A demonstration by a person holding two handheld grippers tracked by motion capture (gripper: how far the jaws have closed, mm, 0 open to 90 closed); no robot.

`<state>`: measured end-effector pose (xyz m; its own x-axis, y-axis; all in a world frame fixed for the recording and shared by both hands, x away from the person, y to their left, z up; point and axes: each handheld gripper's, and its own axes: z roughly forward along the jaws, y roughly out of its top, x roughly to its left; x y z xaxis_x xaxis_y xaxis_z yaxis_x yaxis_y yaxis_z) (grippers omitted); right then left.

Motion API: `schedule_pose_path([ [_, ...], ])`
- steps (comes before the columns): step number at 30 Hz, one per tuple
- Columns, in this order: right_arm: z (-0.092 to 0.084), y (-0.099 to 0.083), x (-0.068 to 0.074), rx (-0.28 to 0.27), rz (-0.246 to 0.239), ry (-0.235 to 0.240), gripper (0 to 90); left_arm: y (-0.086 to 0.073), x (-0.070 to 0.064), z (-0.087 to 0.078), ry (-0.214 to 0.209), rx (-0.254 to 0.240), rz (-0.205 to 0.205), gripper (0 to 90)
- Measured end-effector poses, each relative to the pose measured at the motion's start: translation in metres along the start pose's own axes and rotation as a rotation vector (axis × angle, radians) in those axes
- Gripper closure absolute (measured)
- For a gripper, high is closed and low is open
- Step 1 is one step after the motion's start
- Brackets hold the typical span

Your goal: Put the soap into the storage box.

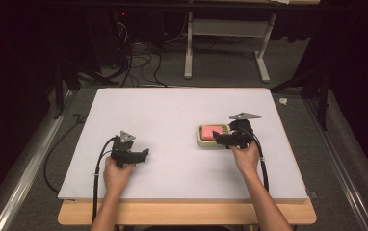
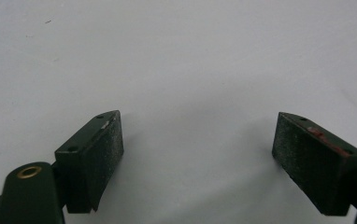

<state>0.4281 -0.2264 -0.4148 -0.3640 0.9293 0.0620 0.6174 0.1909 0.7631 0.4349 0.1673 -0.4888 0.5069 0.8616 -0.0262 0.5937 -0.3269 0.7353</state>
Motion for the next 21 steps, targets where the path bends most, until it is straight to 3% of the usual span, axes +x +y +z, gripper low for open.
schedule_pose_path([
  [21, -0.02, -0.007, -0.015, -0.048, 0.024, -0.004, 15.8, 0.0, 0.0, 0.0, 0.002, 0.0, 0.001, 16.9],
])
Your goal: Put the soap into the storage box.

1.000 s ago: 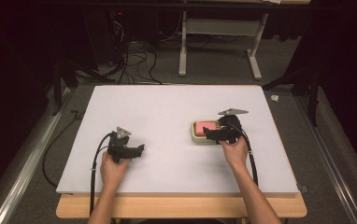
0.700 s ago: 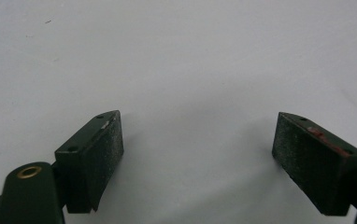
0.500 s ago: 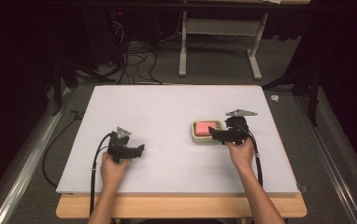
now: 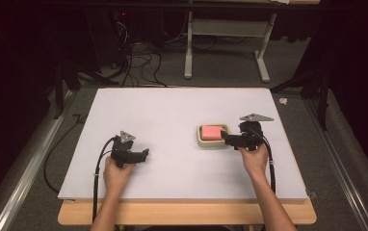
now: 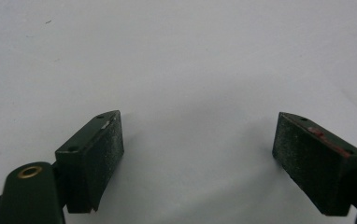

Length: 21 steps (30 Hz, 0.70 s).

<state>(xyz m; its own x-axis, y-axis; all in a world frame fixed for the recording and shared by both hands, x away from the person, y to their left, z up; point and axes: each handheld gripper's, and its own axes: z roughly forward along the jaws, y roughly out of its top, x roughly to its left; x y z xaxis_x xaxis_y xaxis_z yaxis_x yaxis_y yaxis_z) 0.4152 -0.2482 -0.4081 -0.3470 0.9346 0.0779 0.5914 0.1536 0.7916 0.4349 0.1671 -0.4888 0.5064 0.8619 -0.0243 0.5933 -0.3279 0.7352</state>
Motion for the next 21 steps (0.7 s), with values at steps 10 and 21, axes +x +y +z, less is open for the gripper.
schedule_pose_path([
  [10, -0.007, -0.004, -0.008, -0.007, 0.01, -0.009, 16.1, 0.0, 0.0, 0.0, 0.001, 0.0, 0.0, 16.9],
  [21, -0.019, -0.007, -0.016, -0.026, 0.028, -0.017, 16.1, 0.0, 0.0, 0.0, 0.001, 0.0, 0.0, 16.9],
])
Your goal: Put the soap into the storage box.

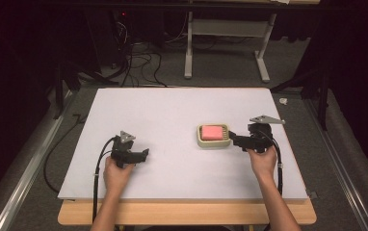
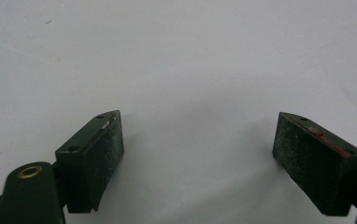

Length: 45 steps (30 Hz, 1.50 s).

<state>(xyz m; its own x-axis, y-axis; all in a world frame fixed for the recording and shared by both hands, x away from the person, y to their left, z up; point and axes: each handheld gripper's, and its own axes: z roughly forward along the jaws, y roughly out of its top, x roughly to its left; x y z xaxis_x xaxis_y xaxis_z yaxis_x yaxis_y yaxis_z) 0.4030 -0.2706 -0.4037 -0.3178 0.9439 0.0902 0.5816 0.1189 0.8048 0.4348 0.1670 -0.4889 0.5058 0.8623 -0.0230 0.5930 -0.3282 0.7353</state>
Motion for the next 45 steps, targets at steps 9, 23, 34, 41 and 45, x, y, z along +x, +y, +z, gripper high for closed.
schedule_pose_path([
  [9, -0.008, -0.004, -0.008, -0.016, 0.014, -0.006, 16.2, 0.0, 0.0, 0.0, 0.002, 0.0, 0.001, 16.8],
  [23, -0.023, -0.012, -0.019, -0.039, 0.034, -0.013, 16.2, 0.0, 0.0, 0.0, 0.002, 0.0, 0.001, 16.8],
  [34, -0.034, -0.023, -0.025, -0.049, 0.038, -0.022, 16.3, 0.0, 0.0, 0.0, 0.002, 0.0, 0.002, 16.8],
  [41, -0.039, -0.03, -0.029, -0.05, 0.045, -0.029, 16.2, 0.0, 0.0, 0.0, 0.003, 0.0, 0.002, 16.8],
  [45, -0.04, -0.034, -0.029, -0.052, 0.041, -0.041, 16.3, 0.0, 0.0, 0.0, 0.003, 0.0, 0.002, 16.8],
])
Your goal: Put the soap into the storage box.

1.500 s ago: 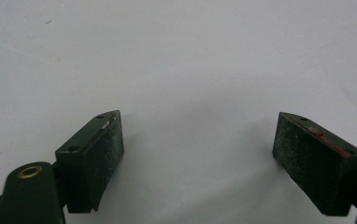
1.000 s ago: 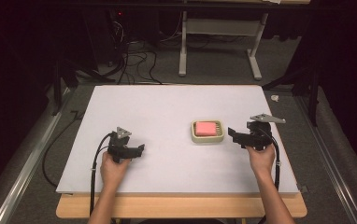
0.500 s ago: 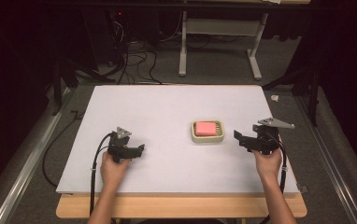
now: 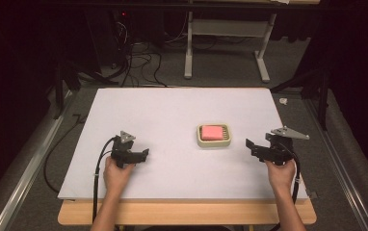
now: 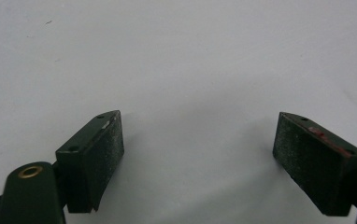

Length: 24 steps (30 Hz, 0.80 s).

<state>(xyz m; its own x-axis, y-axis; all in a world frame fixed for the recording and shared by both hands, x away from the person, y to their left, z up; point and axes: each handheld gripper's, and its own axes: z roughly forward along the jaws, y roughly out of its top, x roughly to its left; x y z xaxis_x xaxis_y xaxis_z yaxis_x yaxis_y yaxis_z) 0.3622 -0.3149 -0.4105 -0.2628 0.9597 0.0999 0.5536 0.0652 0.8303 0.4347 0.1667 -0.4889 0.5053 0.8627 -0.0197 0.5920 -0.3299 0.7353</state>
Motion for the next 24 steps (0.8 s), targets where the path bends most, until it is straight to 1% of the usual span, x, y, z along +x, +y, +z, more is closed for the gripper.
schedule_pose_path([
  [5, 0.0, -0.004, -0.001, 0.002, -0.008, 0.0, 16.2, 0.0, 0.0, 0.0, 0.0, 0.0, 0.0, 16.8],
  [19, 0.001, -0.019, -0.004, 0.018, 0.013, 0.003, 16.2, 0.0, 0.0, 0.0, 0.001, 0.0, 0.0, 16.8],
  [22, 0.003, -0.022, -0.004, 0.027, 0.012, 0.004, 16.2, 0.0, 0.0, 0.0, 0.0, 0.0, 0.0, 16.8],
  [23, 0.004, -0.024, -0.004, 0.027, 0.005, 0.006, 16.2, 0.0, 0.0, 0.0, 0.001, 0.0, 0.0, 16.8],
  [24, 0.004, -0.025, -0.004, 0.034, 0.015, 0.004, 16.2, 0.0, 0.0, 0.0, 0.0, 0.0, 0.001, 16.8],
])
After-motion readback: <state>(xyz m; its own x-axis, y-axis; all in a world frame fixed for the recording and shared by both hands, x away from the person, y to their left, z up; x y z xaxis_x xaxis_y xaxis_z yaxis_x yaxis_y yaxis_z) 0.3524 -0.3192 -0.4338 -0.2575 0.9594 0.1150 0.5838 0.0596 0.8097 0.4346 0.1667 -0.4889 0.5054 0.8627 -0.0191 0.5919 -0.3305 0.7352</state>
